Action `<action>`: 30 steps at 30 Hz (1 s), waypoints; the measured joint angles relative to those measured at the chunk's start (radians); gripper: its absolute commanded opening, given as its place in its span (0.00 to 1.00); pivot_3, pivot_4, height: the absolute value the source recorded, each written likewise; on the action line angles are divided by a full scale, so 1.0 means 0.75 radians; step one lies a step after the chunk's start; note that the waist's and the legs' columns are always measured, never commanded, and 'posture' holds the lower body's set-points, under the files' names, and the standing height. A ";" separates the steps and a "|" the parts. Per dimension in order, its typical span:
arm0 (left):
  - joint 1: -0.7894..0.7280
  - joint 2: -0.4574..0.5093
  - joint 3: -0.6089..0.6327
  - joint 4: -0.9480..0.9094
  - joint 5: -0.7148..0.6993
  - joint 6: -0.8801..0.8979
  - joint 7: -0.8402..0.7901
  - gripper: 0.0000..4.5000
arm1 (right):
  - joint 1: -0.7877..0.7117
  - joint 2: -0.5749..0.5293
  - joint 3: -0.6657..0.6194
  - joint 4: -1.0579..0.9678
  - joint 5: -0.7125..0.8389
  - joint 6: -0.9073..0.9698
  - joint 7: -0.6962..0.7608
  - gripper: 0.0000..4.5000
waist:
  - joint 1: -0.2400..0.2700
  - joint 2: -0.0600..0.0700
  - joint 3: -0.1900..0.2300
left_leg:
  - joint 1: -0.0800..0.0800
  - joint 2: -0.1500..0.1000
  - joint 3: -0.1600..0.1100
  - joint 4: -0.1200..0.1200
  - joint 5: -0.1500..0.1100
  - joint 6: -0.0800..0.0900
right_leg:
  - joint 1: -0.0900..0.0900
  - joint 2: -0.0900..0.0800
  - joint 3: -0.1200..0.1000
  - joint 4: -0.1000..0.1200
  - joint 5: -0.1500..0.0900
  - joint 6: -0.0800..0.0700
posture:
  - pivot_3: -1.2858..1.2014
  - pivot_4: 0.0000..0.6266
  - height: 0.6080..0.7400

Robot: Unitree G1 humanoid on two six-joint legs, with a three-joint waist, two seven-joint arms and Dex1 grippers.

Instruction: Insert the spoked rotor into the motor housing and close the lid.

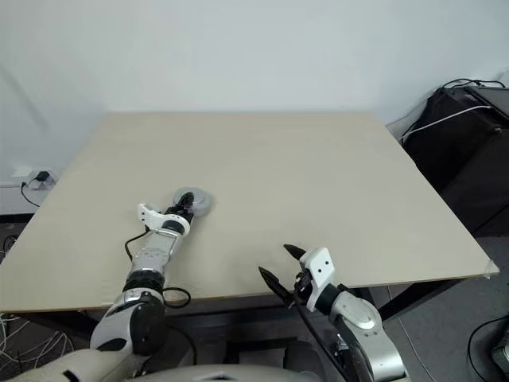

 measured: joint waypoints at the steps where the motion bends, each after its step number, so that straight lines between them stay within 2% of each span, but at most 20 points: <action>1: -0.003 0.000 0.002 0.014 0.010 0.000 0.012 0.47 | -0.001 0.002 0.000 0.000 -0.001 0.001 0.000 1.00 | -0.001 0.000 0.000 | 0.000 0.000 0.000 0.000 0.000 0.000 | 0.000 0.000 0.000 0.000 0.000 0.000 | 0.52 0.00 1.00; 2: -0.005 -0.003 0.010 0.017 0.014 -0.001 0.017 0.47 | -0.002 0.003 0.000 0.000 -0.001 0.001 0.000 1.00 | -0.001 0.000 0.000 | 0.000 0.000 0.000 0.000 0.000 0.000 | 0.000 0.000 0.000 0.000 0.000 0.000 | 0.52 0.00 1.00; 4: -0.023 -0.003 0.014 0.027 0.032 -0.003 0.037 0.64 | -0.008 0.005 0.000 0.000 -0.002 0.002 0.000 1.00 | 0.000 -0.001 0.000 | 0.001 0.000 0.000 0.000 0.000 0.000 | 0.000 0.000 0.000 0.000 0.001 0.001 | 0.52 0.00 1.00; 9: -0.045 -0.007 0.026 0.038 0.067 -0.004 0.065 0.98 | -0.018 0.010 0.000 0.000 -0.005 0.016 -0.002 1.00 | -0.001 -0.001 -0.001 | 0.006 0.000 0.000 0.000 0.001 -0.001 | 0.006 -0.001 0.000 0.000 0.002 -0.001 | 0.52 0.00 1.00; 12: -0.043 -0.005 0.028 0.027 0.076 0.005 0.084 0.99 | -0.018 0.011 0.000 0.000 -0.007 0.022 -0.002 1.00 | -0.005 -0.001 -0.001 | 0.019 0.001 0.001 -0.003 0.001 -0.001 | 0.017 -0.002 0.000 0.000 0.002 -0.001 | 0.52 0.00 1.00; 16: 0.013 -0.003 0.021 -0.068 0.097 0.081 0.090 0.99 | -0.018 0.018 0.001 0.001 -0.009 0.023 -0.002 1.00 | -0.010 0.000 -0.002 | 0.019 0.002 0.001 -0.004 0.001 -0.001 | 0.016 -0.002 0.000 0.000 0.003 -0.002 | 0.52 0.00 1.00; 30: 0.435 -0.038 -0.036 -0.688 0.057 0.404 0.143 0.99 | -0.070 0.023 0.002 -0.003 -0.010 0.111 -0.012 1.00 | -0.024 0.008 -0.022 | 0.021 0.002 0.002 -0.013 0.000 -0.002 | 0.012 -0.013 0.005 -0.001 0.000 -0.008 | 0.52 0.00 1.00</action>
